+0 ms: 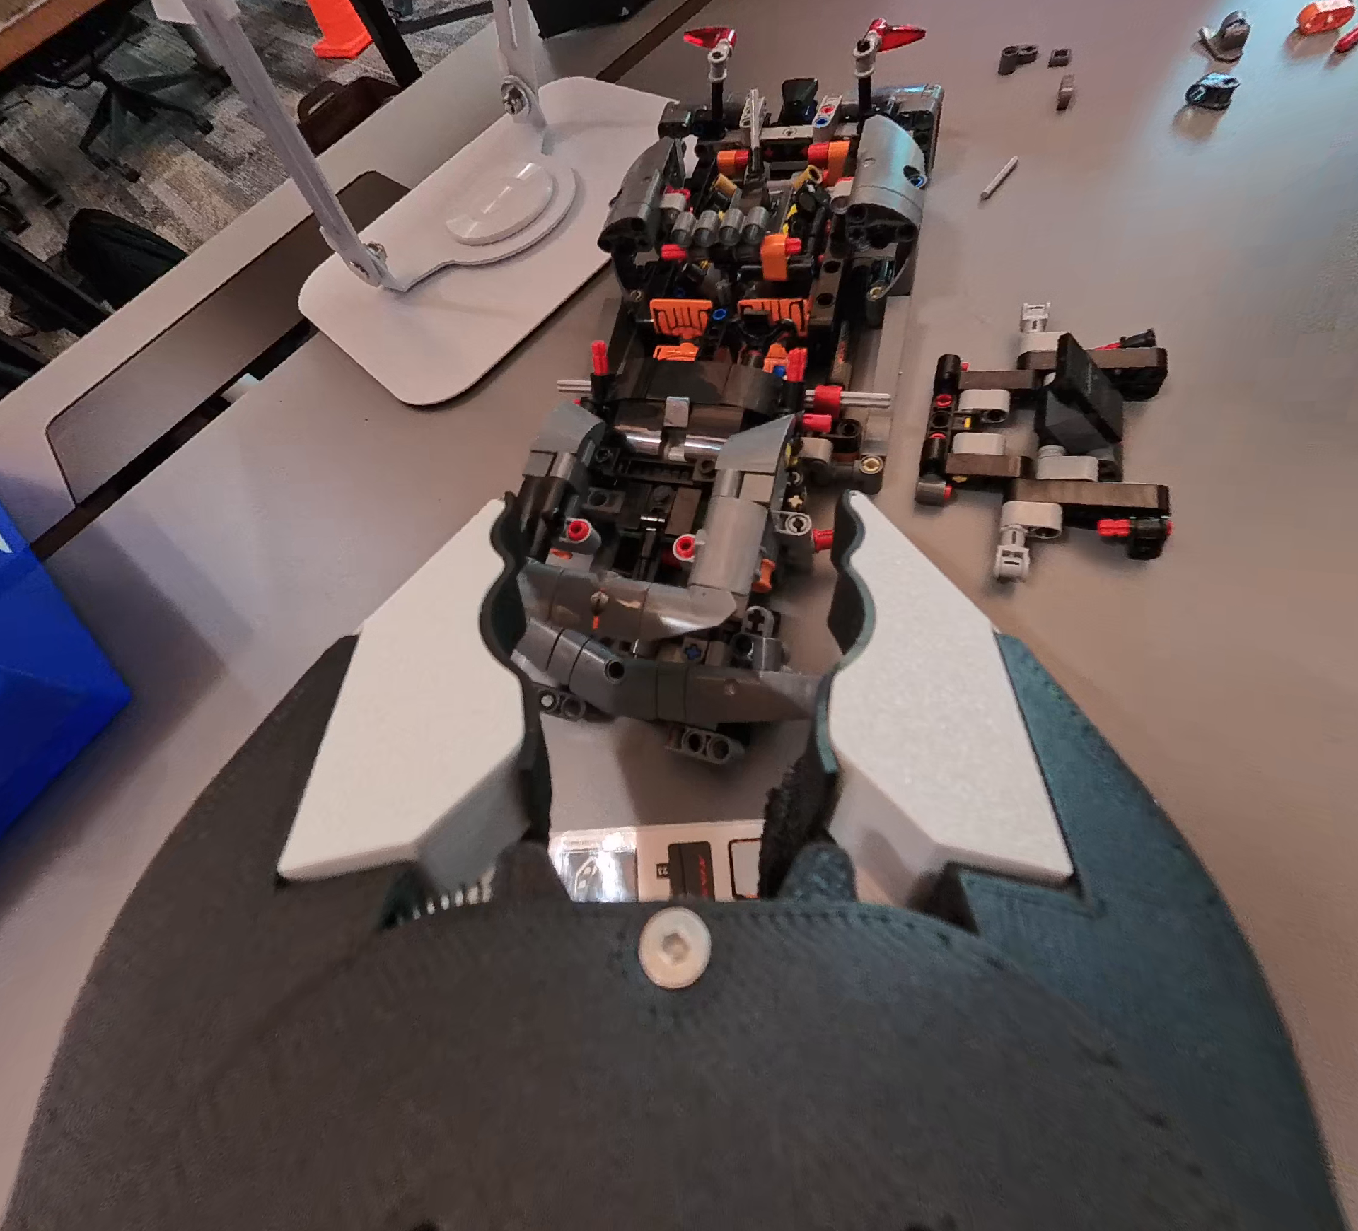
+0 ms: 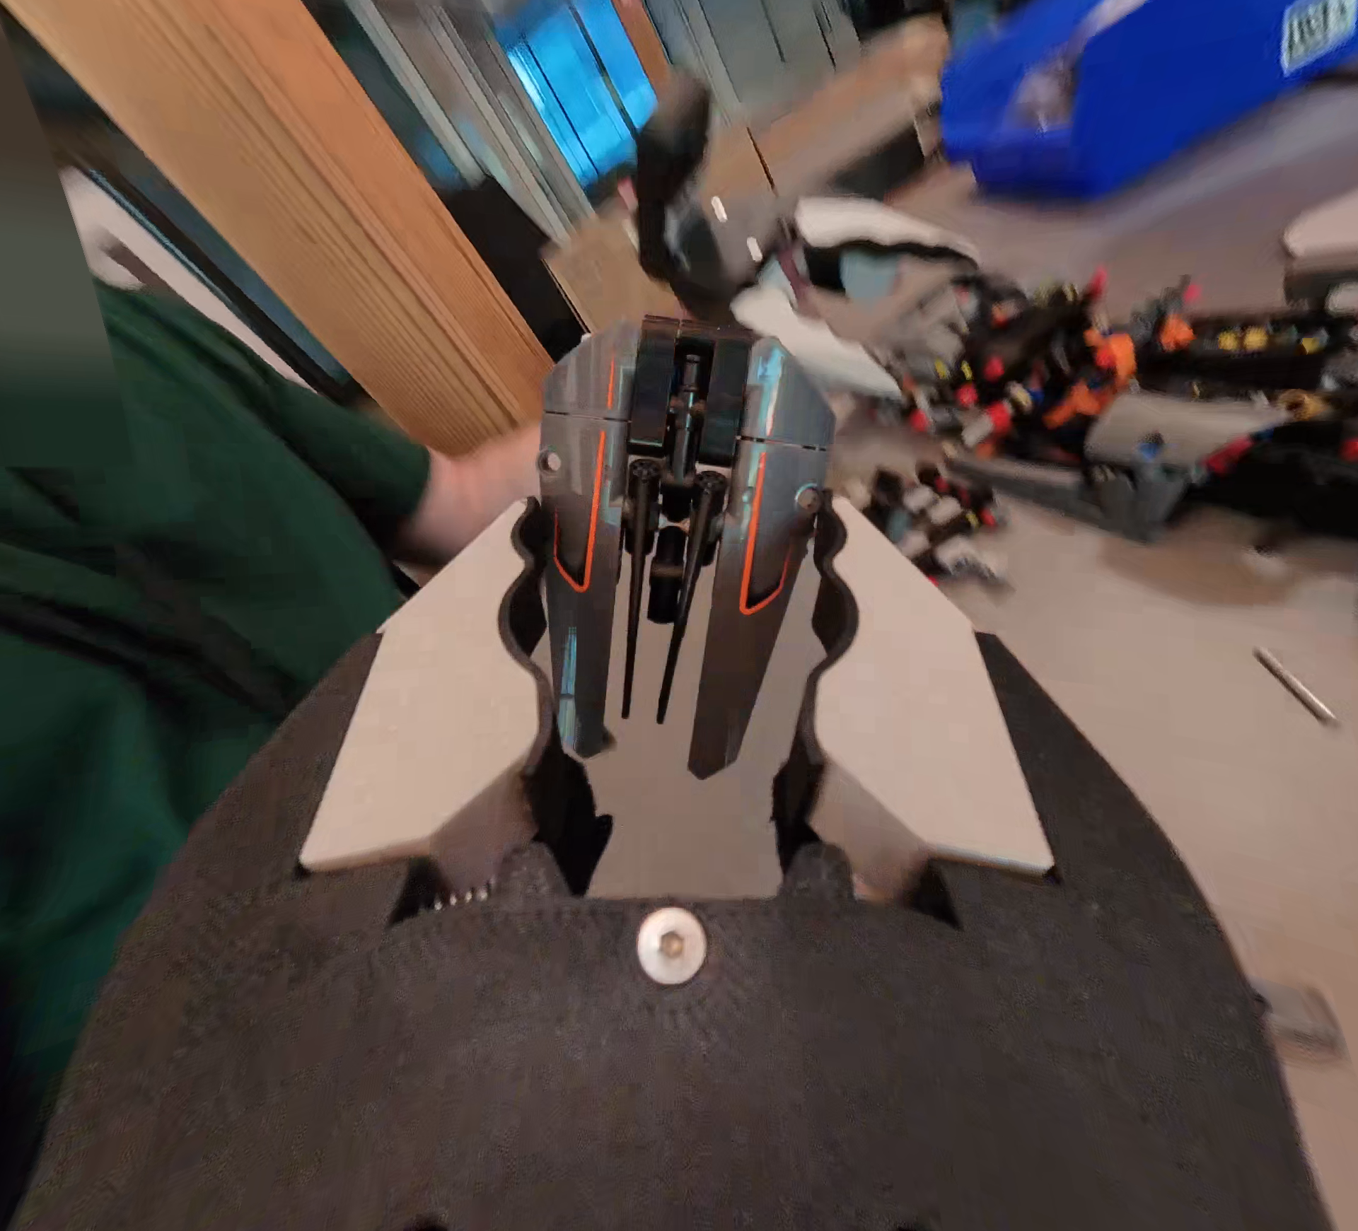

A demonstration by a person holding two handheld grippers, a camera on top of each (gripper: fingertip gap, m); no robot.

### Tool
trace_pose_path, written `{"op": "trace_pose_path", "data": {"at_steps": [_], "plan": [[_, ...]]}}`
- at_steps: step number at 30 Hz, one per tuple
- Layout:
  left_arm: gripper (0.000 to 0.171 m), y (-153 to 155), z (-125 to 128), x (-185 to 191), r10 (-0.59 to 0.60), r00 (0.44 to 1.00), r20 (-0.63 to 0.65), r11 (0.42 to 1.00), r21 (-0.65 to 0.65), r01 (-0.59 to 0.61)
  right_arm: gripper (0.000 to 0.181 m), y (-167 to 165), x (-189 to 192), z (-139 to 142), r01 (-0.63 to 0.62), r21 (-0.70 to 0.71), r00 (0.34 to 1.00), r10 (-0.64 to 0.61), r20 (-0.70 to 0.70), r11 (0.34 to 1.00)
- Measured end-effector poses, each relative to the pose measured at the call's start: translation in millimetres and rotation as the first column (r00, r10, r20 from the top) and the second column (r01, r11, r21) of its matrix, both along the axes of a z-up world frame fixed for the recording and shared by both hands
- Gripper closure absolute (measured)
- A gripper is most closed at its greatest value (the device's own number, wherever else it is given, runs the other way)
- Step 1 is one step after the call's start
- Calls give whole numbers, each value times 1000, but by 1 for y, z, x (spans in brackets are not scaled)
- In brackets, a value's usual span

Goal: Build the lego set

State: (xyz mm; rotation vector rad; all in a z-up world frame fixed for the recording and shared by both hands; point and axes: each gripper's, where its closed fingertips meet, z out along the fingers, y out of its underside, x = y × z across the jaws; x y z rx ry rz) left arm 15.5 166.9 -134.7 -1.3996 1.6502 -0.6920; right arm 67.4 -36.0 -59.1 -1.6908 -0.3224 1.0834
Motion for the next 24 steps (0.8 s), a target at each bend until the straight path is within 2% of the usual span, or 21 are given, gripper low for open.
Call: {"op": "trace_pose_path", "data": {"at_steps": [3,7,12,18,24], "plan": [[89,0,2,0,1,1000,7,1000,4,-1,109,-5,11,29,-22,117,975,48,-216,993],[89,0,2,-1,0,1000,6,1000,8,-1,109,-7,14,45,-39,197,943,101,-317,980],[89,-1,4,-1,-3,1000,6,1000,17,3,109,-4,10,48,-55,208,946,118,-301,977],[89,1,2,-2,4,1000,-2,1000,13,-4,109,3,11,45,-56,193,973,96,-207,980],[89,2,-5,-2,8,1000,-30,1000,2,-8,109,6,13,32,-53,173,969,92,-230,983]]}}
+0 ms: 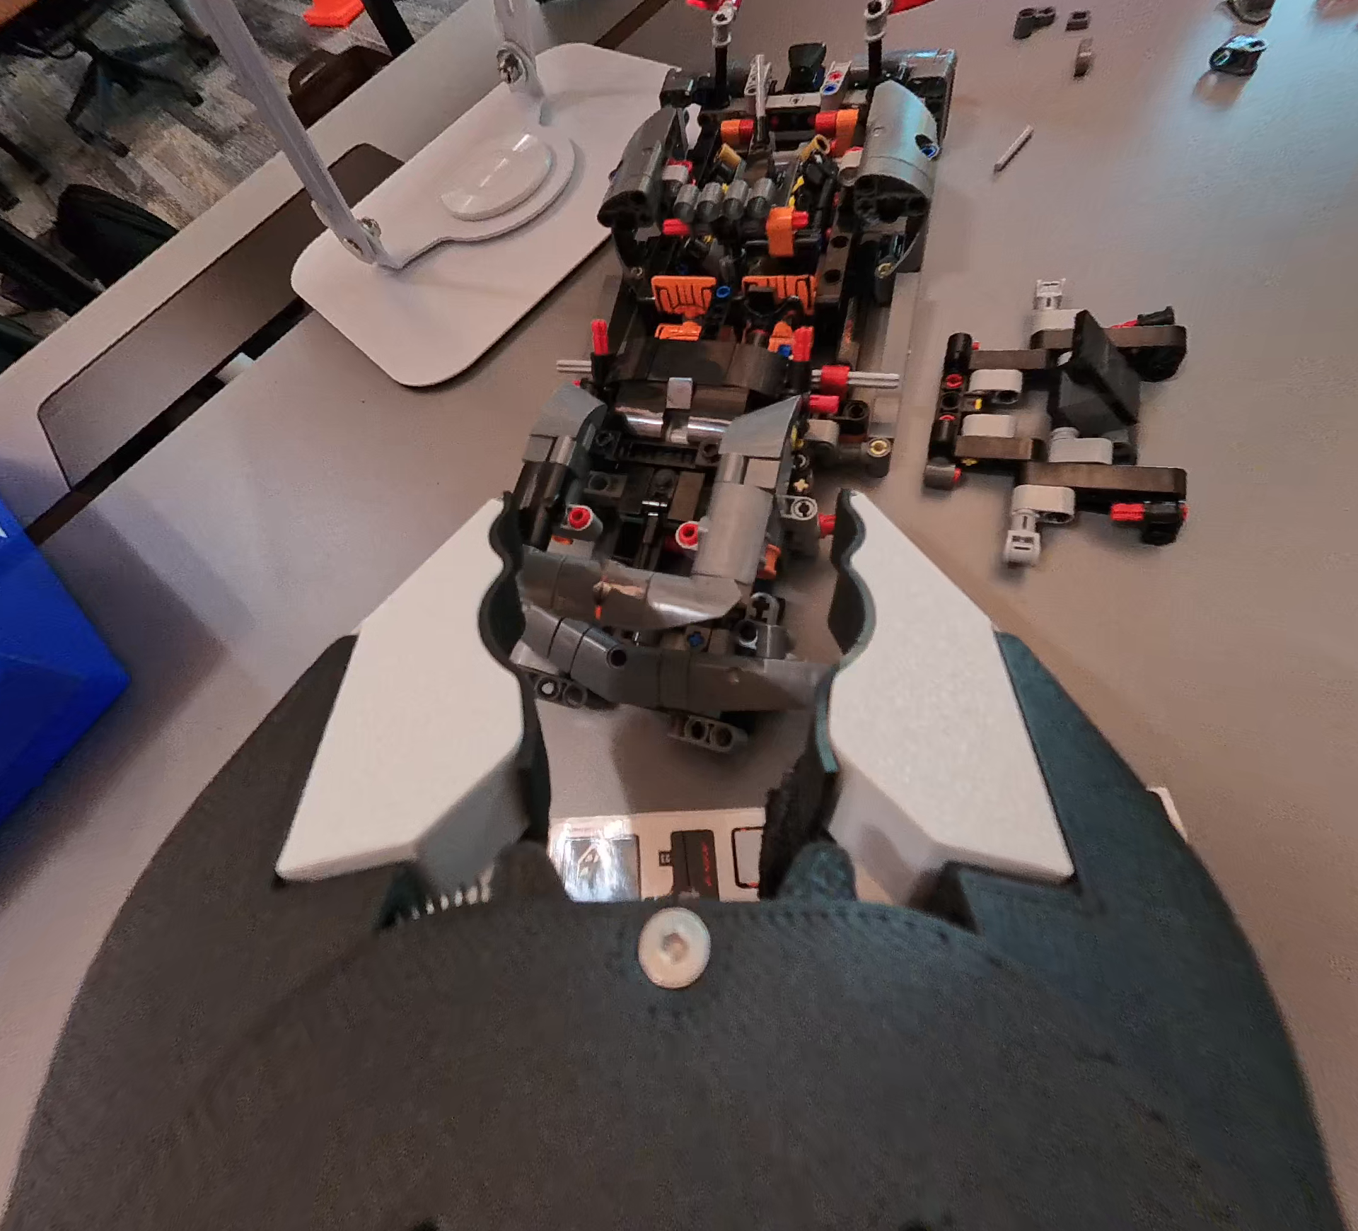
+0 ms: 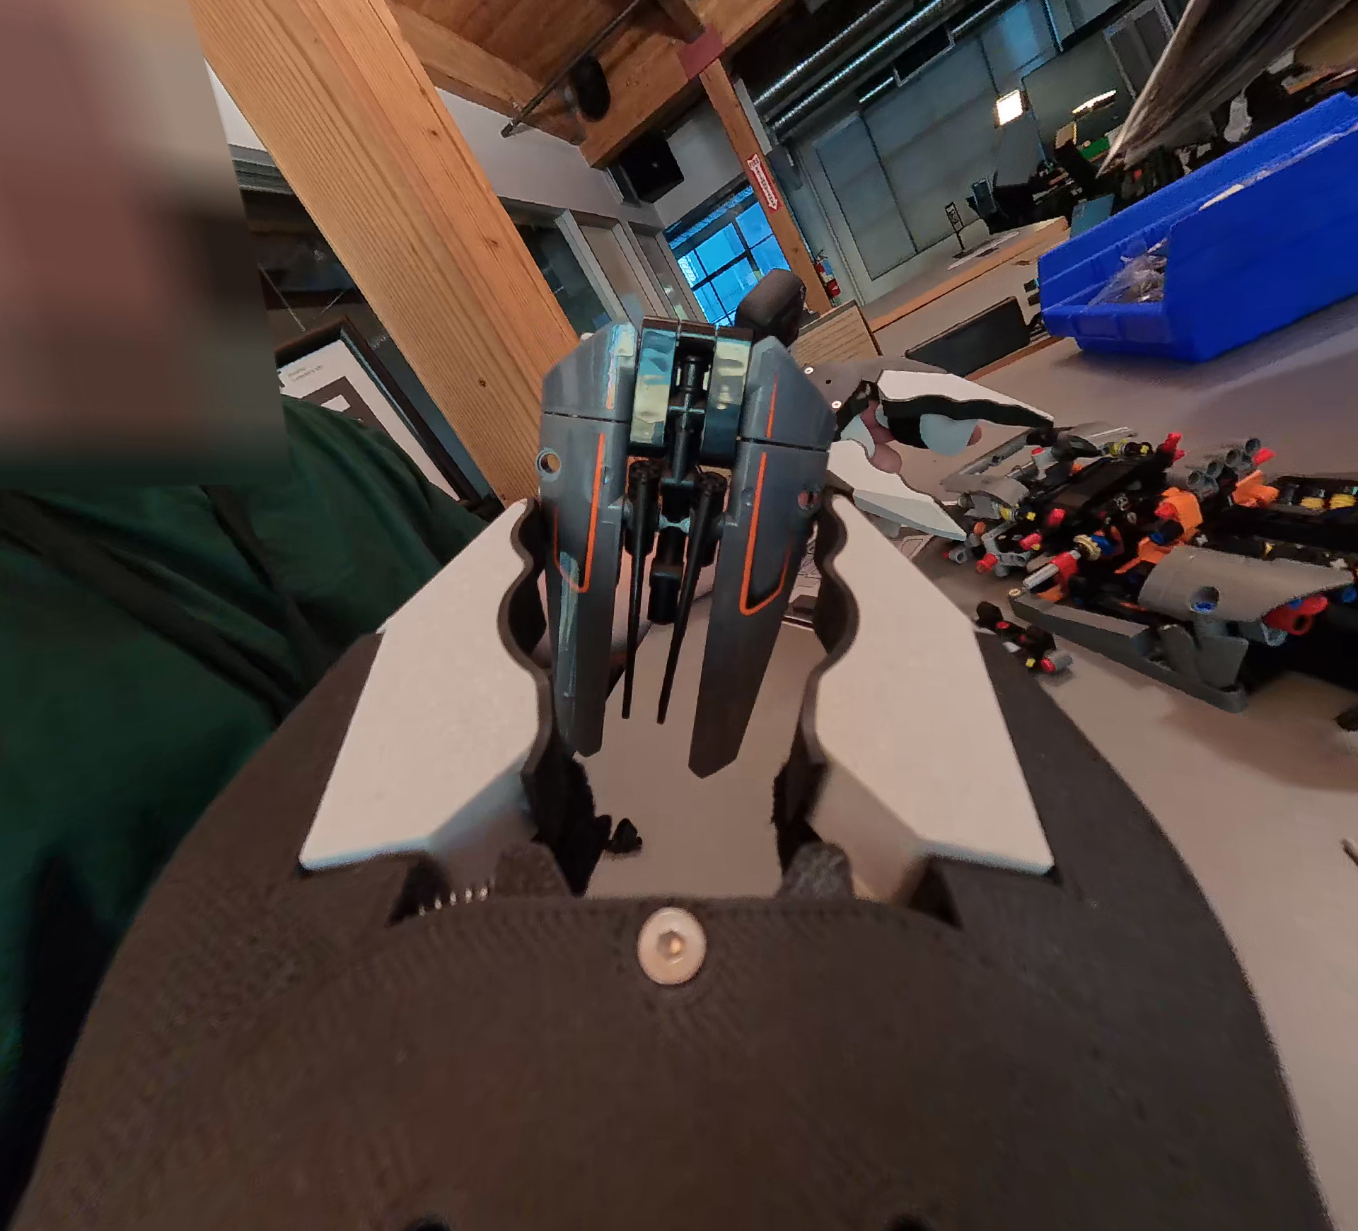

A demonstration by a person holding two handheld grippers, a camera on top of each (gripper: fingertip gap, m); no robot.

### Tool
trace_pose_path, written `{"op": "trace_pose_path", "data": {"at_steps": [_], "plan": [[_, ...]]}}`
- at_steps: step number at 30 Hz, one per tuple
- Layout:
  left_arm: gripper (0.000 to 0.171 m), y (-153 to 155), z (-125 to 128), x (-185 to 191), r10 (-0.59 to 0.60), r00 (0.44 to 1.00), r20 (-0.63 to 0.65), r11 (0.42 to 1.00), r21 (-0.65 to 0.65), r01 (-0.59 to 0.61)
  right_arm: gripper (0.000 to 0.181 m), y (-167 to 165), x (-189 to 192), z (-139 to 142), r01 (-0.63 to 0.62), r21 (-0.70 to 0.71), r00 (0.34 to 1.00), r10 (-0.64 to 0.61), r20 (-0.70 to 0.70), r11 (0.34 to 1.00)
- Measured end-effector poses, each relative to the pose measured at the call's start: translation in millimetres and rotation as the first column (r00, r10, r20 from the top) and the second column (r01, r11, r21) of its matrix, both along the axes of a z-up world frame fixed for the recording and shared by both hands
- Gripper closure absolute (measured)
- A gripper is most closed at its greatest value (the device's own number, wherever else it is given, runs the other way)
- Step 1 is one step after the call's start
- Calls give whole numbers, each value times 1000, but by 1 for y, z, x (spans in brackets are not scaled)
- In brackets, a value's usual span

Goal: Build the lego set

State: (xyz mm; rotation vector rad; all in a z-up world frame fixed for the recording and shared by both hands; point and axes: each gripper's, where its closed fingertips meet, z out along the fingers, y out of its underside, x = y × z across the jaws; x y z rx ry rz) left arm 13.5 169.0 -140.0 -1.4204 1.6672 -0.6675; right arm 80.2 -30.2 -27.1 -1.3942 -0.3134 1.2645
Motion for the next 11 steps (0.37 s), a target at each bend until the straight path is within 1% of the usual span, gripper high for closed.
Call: {"op": "trace_pose_path", "data": {"at_steps": [6,8,11], "plan": [[90,0,0,-1,1,1000,-2,1000,2,-1,109,0,7,-5,14,-7,1000,-14,-5,1000],[90,4,0,-1,19,1000,-1,1000,20,-19,109,0,9,-6,18,-9,1000,-18,-9,1000],[89,7,-2,-4,30,999,-13,1000,6,-30,109,0,9,-10,20,-17,1000,-20,3,1000]]}}
